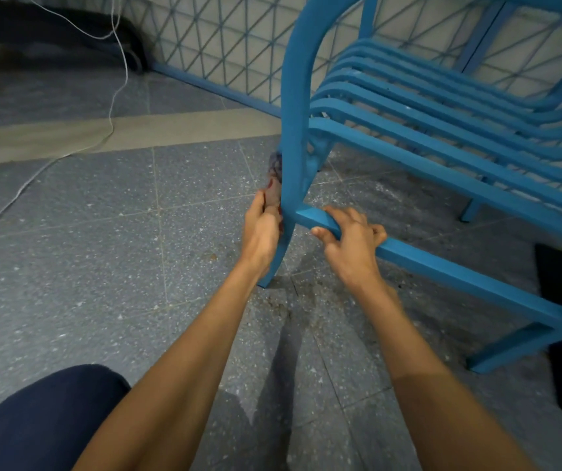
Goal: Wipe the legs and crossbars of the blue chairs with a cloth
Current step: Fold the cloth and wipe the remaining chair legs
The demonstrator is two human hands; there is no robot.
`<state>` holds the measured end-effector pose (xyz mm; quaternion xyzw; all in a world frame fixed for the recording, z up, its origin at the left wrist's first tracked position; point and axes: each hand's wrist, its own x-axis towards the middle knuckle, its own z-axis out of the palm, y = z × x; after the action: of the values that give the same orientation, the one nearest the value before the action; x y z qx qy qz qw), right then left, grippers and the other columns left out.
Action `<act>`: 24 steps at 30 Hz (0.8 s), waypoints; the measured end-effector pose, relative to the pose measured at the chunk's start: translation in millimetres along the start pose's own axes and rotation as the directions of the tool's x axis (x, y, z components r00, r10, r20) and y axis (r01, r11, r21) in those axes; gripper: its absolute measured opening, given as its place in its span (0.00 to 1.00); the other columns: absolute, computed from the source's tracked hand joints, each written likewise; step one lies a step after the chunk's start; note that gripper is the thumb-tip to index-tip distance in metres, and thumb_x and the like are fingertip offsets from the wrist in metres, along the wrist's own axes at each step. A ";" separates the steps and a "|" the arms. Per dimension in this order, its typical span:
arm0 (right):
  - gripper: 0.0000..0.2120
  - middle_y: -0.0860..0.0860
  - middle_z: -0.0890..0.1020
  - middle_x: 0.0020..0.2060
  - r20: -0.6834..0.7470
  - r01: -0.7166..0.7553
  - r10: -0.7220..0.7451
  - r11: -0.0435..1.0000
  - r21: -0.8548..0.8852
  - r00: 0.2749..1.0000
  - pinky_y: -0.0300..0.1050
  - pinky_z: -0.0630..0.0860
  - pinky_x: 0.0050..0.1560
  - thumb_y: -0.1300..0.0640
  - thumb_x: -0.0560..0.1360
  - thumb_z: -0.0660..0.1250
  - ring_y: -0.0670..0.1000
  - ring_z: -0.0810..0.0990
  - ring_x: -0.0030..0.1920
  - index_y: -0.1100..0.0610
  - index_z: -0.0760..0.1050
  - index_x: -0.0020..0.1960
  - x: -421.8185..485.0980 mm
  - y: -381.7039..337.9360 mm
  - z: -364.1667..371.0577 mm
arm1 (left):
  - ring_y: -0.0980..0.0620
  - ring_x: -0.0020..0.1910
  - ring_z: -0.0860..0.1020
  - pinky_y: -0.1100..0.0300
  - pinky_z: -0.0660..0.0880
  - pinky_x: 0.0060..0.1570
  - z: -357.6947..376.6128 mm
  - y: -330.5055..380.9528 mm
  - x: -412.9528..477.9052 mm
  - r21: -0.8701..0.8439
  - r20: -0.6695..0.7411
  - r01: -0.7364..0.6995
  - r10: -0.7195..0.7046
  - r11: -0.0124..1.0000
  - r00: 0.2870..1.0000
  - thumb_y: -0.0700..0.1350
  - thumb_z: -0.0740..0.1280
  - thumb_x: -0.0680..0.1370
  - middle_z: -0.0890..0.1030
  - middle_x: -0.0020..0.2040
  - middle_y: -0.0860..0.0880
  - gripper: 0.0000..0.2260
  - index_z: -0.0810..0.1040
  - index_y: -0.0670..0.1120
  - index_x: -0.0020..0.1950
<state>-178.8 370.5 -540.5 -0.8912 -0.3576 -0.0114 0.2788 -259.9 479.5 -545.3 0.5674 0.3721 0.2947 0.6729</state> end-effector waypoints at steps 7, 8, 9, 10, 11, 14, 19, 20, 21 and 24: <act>0.23 0.51 0.73 0.63 0.022 -0.007 0.005 0.998 0.070 1.000 0.49 0.56 0.65 0.49 0.77 0.66 0.54 0.69 0.66 0.49 0.68 0.70 -10.3 16.4 -42.6 | 0.54 0.34 0.69 0.60 0.66 0.33 -11.8 -14.4 -2.4 0.153 0.153 0.043 -0.067 0.987 0.986 0.35 0.61 0.74 0.73 0.37 0.51 0.15 0.71 0.53 0.54; 0.25 0.52 0.72 0.65 -0.006 -0.069 0.068 0.997 -0.029 0.998 0.52 0.55 0.68 0.46 0.77 0.65 0.55 0.67 0.68 0.49 0.67 0.71 -17.9 31.3 -55.2 | 0.54 0.34 0.69 0.60 0.67 0.34 -13.3 -13.0 -0.7 0.154 0.173 0.052 -0.079 0.987 0.982 0.35 0.62 0.74 0.73 0.38 0.51 0.15 0.71 0.54 0.54; 0.27 0.54 0.70 0.66 -0.013 -0.160 0.160 0.976 -0.148 0.987 0.56 0.53 0.69 0.42 0.76 0.64 0.57 0.65 0.68 0.49 0.66 0.72 -27.9 49.1 -67.3 | 0.55 0.34 0.70 0.60 0.67 0.34 -14.9 -11.2 0.6 0.164 0.187 0.060 -0.091 0.985 0.978 0.35 0.64 0.73 0.74 0.38 0.51 0.15 0.72 0.54 0.54; 0.29 0.56 0.69 0.66 -0.006 -0.258 0.264 0.933 -0.250 0.964 0.59 0.50 0.70 0.37 0.74 0.61 0.59 0.63 0.69 0.50 0.67 0.71 -39.1 66.4 -76.2 | 0.55 0.33 0.70 0.60 0.68 0.33 -16.4 -10.1 4.1 0.183 0.190 0.069 -0.104 0.981 0.976 0.35 0.65 0.73 0.74 0.37 0.51 0.15 0.73 0.52 0.54; 0.32 0.58 0.69 0.66 0.008 -0.325 0.344 0.894 -0.309 0.939 0.62 0.48 0.71 0.34 0.72 0.58 0.61 0.62 0.69 0.51 0.68 0.70 -49.0 81.4 -79.7 | 0.55 0.32 0.71 0.60 0.68 0.32 -19.4 -9.4 7.3 0.198 0.190 0.083 -0.121 0.977 0.974 0.36 0.66 0.72 0.74 0.36 0.51 0.14 0.74 0.49 0.55; 0.31 0.59 0.70 0.62 0.000 -0.327 0.341 0.902 -0.281 0.940 0.63 0.46 0.70 0.34 0.73 0.54 0.62 0.62 0.66 0.54 0.71 0.65 -55.2 113.0 -72.9 | 0.52 0.32 0.72 0.59 0.68 0.31 -20.0 -7.3 16.9 0.276 0.193 0.094 -0.151 0.957 0.970 0.35 0.66 0.69 0.78 0.36 0.47 0.16 0.77 0.44 0.56; 0.37 0.55 0.73 0.55 -0.048 -0.176 0.170 0.936 -0.304 0.984 0.56 0.49 0.64 0.28 0.68 0.45 0.60 0.65 0.60 0.53 0.74 0.59 -51.3 127.6 -64.7 | 0.59 0.25 0.74 0.67 0.66 0.22 -12.4 -3.3 7.4 0.255 0.180 0.104 -0.153 0.961 0.972 0.28 0.63 0.69 0.79 0.35 0.47 0.15 0.77 0.44 0.50; 0.37 0.54 0.74 0.55 -0.054 -0.165 0.156 0.939 -0.302 0.986 0.55 0.49 0.63 0.29 0.68 0.43 0.60 0.65 0.59 0.52 0.74 0.59 -51.5 129.9 -65.1 | 0.61 0.24 0.75 0.69 0.66 0.20 -11.9 -3.9 3.2 0.240 0.181 0.090 -0.136 0.967 0.974 0.27 0.62 0.69 0.80 0.37 0.47 0.16 0.76 0.43 0.51; 0.37 0.54 0.74 0.54 -0.047 -0.149 0.142 0.943 -0.298 0.989 0.55 0.49 0.63 0.29 0.68 0.43 0.59 0.65 0.59 0.51 0.74 0.59 -51.7 131.6 -66.1 | 0.61 0.25 0.76 0.69 0.66 0.20 -13.8 -5.1 -1.9 0.230 0.188 0.076 -0.121 0.970 0.975 0.26 0.62 0.69 0.80 0.39 0.46 0.18 0.76 0.41 0.54; 0.36 0.51 0.73 0.53 -0.004 -0.082 0.084 0.956 -0.283 0.996 0.52 0.48 0.62 0.28 0.69 0.43 0.57 0.65 0.58 0.49 0.73 0.60 -52.0 136.0 -69.9 | 0.61 0.29 0.78 0.71 0.68 0.24 -21.7 -9.5 -17.7 0.191 0.217 0.036 -0.078 0.981 0.973 0.25 0.61 0.68 0.81 0.47 0.42 0.22 0.75 0.40 0.59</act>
<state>-117.4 222.4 -559.4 -0.9362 -0.3157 -0.0469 0.1474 -288.0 475.1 -553.4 0.6464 0.3362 0.1733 0.6627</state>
